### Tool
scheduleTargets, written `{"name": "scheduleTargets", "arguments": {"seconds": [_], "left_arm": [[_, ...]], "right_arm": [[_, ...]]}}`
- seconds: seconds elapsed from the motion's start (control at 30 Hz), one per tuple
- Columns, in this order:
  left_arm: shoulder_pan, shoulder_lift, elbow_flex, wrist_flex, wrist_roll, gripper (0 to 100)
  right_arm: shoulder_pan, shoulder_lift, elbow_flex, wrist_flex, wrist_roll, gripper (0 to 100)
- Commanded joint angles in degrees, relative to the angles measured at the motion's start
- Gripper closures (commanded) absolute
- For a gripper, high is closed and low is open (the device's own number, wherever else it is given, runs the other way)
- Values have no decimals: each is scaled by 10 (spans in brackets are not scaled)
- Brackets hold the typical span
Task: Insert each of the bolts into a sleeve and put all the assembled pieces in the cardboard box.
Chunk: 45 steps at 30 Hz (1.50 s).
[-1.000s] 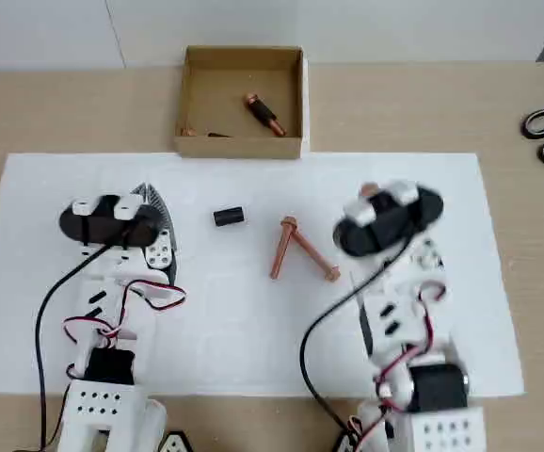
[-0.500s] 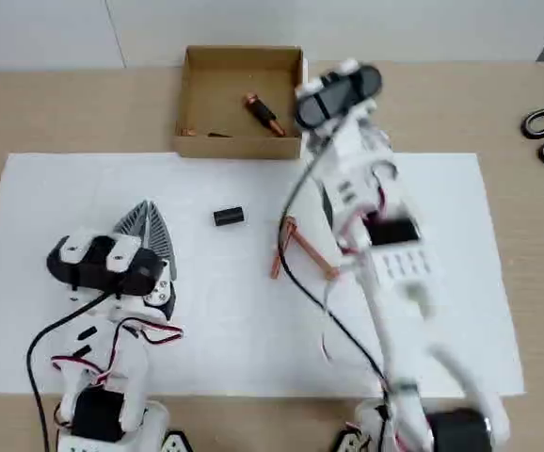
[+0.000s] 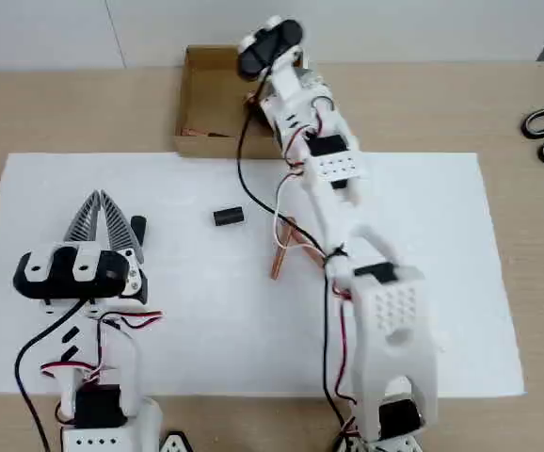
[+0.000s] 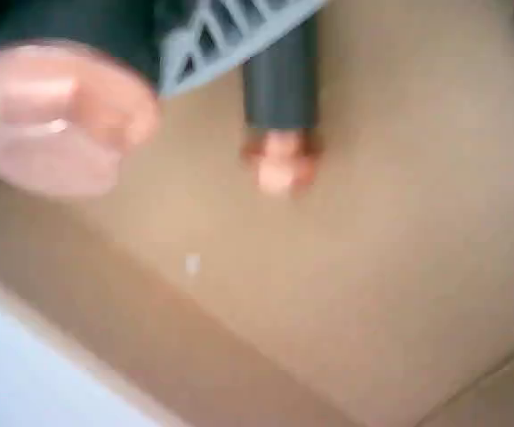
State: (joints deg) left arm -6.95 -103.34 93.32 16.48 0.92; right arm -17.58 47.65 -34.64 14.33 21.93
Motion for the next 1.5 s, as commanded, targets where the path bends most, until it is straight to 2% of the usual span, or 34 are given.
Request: {"name": "scheduleTargets", "arguments": {"seconds": [0.0, 0.13, 0.3, 0.53, 0.73, 1.13, 1.23, 1.37, 1.47], "left_arm": [[-7, -8, -1, -16, 1, 994], [-9, -8, -1, -16, -1, 994], [-10, -8, -1, -15, -1, 994], [-10, -8, -1, -15, -1, 994], [-10, -8, -1, -15, -2, 994], [-10, -8, -1, -15, -2, 994], [-10, -8, -1, -15, -2, 994], [-10, -8, -2, -15, -2, 994], [-10, -8, -3, -15, -2, 994]], "right_arm": [[-7, 124, -223, -25, 13, 997], [-7, 282, -390, -73, 16, 996], [-7, 394, -509, -27, 17, 995], [-18, 395, -521, 95, 17, 982], [-36, 383, -521, 147, 15, 788], [-31, 351, -617, 166, 13, 794], [-20, 304, -618, 241, -12, 796], [-7, 199, -617, 422, -121, 796], [-7, 131, -616, 560, -177, 796]]}}
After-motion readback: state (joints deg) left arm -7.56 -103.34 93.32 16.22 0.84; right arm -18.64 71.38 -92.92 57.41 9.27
